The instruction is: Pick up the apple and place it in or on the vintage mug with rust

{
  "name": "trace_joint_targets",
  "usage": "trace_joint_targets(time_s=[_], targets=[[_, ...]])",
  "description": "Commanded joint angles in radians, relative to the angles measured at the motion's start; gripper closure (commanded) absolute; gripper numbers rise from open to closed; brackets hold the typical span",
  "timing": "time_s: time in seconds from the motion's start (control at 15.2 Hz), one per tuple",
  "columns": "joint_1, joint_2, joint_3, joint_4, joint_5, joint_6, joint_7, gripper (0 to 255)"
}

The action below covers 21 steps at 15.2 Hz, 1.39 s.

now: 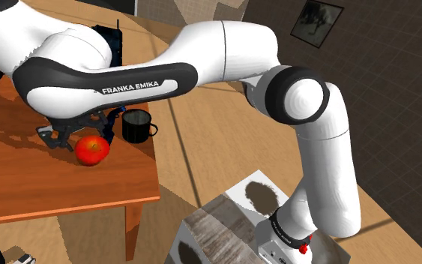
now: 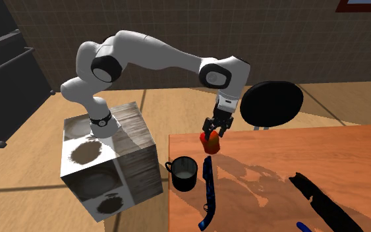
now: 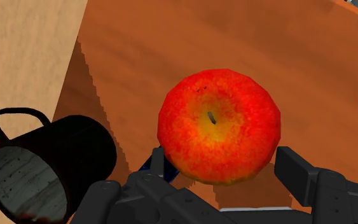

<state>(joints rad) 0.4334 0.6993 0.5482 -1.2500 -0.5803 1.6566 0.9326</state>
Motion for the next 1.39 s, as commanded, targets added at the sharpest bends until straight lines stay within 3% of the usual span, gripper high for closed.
trace_joint_targets(time_s=[0.0, 0.73, 1.32], targets=[[0.000, -0.011, 0.003, 0.010, 0.005, -0.019, -0.007, 255], [0.029, -0.023, 0.007, 0.143, 0.015, -0.149, -0.052, 255], [0.077, 0.000, -0.001, 0.312, 0.006, -0.279, -0.097, 255]])
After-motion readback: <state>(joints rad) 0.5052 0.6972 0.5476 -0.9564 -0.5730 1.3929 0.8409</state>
